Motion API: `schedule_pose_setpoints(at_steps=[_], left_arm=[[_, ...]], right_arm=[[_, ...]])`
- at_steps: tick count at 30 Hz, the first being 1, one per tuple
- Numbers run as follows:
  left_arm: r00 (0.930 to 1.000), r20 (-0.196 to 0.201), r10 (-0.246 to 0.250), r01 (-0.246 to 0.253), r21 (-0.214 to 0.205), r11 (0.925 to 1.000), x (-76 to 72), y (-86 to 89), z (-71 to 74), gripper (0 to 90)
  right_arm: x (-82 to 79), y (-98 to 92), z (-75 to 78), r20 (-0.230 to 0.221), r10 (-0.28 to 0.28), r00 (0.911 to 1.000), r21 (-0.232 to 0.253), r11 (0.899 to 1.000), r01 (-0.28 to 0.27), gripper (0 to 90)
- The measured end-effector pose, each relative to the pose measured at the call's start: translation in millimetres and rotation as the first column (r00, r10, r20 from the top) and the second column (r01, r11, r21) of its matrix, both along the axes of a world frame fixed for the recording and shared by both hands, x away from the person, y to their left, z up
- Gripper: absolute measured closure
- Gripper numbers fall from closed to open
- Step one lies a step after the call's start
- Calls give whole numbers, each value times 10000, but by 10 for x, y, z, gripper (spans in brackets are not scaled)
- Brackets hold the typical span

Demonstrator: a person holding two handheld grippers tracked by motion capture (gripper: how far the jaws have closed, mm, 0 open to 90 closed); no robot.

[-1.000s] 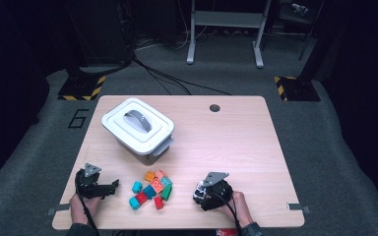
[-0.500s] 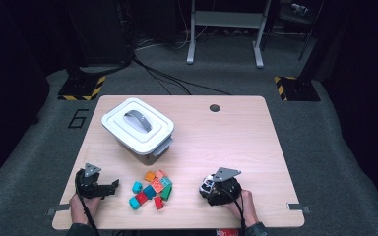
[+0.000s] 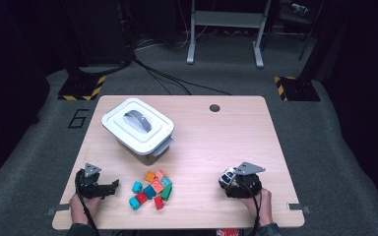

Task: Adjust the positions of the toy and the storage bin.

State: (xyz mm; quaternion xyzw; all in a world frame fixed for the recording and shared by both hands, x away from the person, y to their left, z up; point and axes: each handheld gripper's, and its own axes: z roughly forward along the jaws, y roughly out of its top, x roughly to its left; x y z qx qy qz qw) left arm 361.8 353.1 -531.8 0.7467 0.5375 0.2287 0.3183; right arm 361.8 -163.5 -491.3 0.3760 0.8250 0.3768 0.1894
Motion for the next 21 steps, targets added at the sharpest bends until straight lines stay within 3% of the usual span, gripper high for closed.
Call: schedule_pose_setpoints(at_steps=[4,6,10,14,15,16,19,20,21], left_arm=[[10000,5,8,-8,-12,10000,0,-1,-1,15],[10000,2,6,-6,-9,10000,1,0,0,15],[10000,-2,1,-1,-2,10000,0,0,0,15],[10000,-8,0,0,-2,10000,0,0,0,15],[10000,66,50,-50,6,10000,0,-4,-5,15],[9999,88,64,-64,-1,10000,0,-6,-6,15],[9999,88,61,-61,7,10000,0,-6,-6,16],[9999,90,62,-62,1,10000,0,-6,-6,16],[9999,95,65,-65,1,10000,0,-6,-6,16]], right_arm=[[9,-246,-16,-13,-856,9963,67,9963,856,252],[8,-279,-22,-6,-995,9950,96,9950,995,252],[8,-482,-48,-46,-1650,9863,33,9863,1650,252],[-2,-625,-90,-245,-2292,9731,-44,9734,2291,252],[-2,-696,-116,-250,-2609,9650,-199,9653,2605,252],[-2,-696,-116,-250,-2609,9650,-199,9653,2605,252],[2,-813,-162,-423,-3066,9509,-135,9518,3063,252],[0,-841,-169,-481,-3323,9419,-157,9432,3319,252],[3,-877,-181,-486,-3363,9405,-110,9417,3361,252]])
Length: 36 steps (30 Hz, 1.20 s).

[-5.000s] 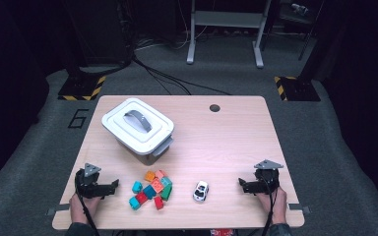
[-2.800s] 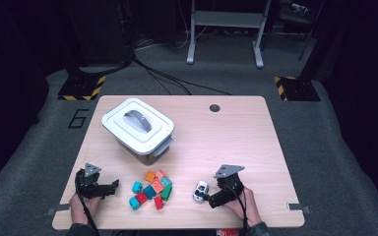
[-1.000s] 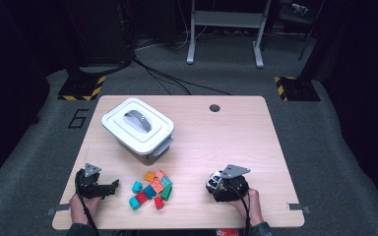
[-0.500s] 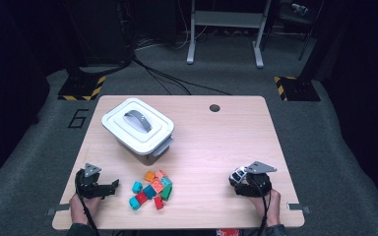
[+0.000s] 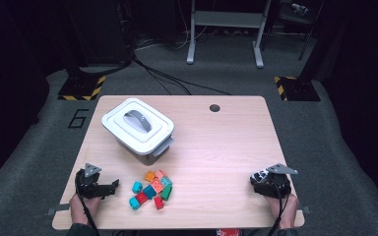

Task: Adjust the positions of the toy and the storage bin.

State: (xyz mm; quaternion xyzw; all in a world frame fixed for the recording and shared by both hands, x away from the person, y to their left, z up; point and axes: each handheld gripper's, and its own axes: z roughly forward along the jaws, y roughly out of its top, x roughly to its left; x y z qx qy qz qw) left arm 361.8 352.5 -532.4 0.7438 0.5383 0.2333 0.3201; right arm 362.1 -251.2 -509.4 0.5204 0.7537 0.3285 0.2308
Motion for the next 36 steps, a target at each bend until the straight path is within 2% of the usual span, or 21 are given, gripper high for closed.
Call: schedule_pose_setpoints(at_steps=[3,9,13,19,21,24,26,28,30,36], left_arm=[[10000,-3,-4,4,-1,10000,0,1,0,16],[10000,-8,-4,4,-6,10000,0,1,0,16],[10000,-9,-3,3,-8,10000,1,1,0,16],[9999,-94,-61,61,-8,10000,0,6,6,16],[10000,-59,-39,39,-5,10000,0,4,4,17],[10000,-13,-8,8,-6,10000,1,1,0,17],[9999,-87,-61,61,-14,10000,0,6,6,17],[9999,-93,-57,57,-17,10000,0,6,6,17],[10000,-14,-10,10,-8,10000,1,2,0,17],[10000,-58,-49,49,-16,10000,0,4,4,18]], right_arm=[[-5,-97,-26,-40,-493,9988,-105,9987,492,252],[-16,-212,-70,-119,-919,9957,-140,9957,918,251],[-26,-234,-110,-298,-1087,9936,-71,9941,1086,251],[-23,-260,-130,-237,-1139,9932,-27,9935,1139,246],[-16,-269,-129,-262,-1027,9944,14,9947,1027,240],[-12,-264,-124,-331,-1044,9940,30,9945,1045,139],[-15,-260,-101,-370,-1022,9941,111,9946,1027,104],[-29,-247,-42,-440,-950,9945,201,9952,959,63],[-28,-232,1,-316,-762,9966,204,9968,769,43],[-39,-40,222,-98,-111,9999,198,9997,112,11]])
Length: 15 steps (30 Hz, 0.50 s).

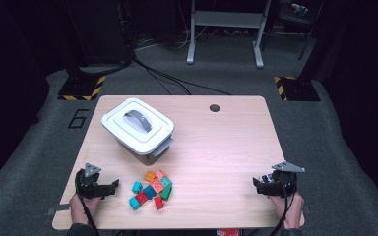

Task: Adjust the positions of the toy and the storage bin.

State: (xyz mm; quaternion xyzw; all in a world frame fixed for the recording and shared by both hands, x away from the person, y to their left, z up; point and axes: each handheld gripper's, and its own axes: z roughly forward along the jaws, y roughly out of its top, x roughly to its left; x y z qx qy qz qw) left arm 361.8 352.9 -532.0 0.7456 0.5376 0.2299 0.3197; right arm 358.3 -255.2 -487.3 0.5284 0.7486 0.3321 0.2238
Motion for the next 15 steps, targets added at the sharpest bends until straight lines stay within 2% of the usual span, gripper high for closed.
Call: schedule_pose_setpoints(at_steps=[7,12,15], left_arm=[[10000,84,37,-37,-10,10000,0,-4,-5,20],[10000,82,37,-36,-14,10000,0,-4,-5,20],[10000,60,31,-31,3,10000,0,-3,-3,20]], right_arm=[[71,323,159,46,848,9964,0,9964,-848,8],[116,479,177,9,1316,9913,19,9913,-1316,3],[157,592,173,-161,1635,9864,-96,9865,-1636,2]])
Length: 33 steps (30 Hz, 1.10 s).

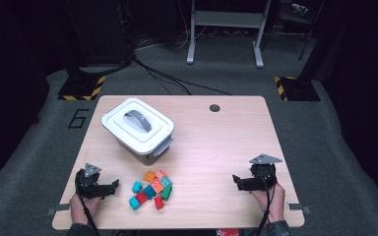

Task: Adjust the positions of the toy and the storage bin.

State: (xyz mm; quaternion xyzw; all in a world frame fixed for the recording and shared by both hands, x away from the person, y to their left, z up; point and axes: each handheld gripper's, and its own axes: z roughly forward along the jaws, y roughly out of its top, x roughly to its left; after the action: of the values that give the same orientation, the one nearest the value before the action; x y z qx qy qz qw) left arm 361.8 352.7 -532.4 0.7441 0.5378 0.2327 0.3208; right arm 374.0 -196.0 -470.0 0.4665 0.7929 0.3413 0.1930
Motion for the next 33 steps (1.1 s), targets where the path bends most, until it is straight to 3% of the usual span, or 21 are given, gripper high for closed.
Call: schedule_pose_setpoints(at_steps=[9,17,28,33], left_arm=[[10000,2,-2,2,-2,10000,0,0,0,20],[10000,1,1,-1,-5,10000,0,-1,0,20],[10000,27,-1,1,-24,10000,0,-2,-2,21],[10000,26,-1,1,-23,10000,0,-2,-2,21]], right_arm=[[160,391,-39,-541,851,9949,115,9963,-846,0],[296,673,-14,-877,1768,9803,182,9842,-1759,0],[481,1032,293,-753,2552,9640,256,9669,-2539,0],[571,1180,478,-403,2971,9540,331,9546,-2959,0]])
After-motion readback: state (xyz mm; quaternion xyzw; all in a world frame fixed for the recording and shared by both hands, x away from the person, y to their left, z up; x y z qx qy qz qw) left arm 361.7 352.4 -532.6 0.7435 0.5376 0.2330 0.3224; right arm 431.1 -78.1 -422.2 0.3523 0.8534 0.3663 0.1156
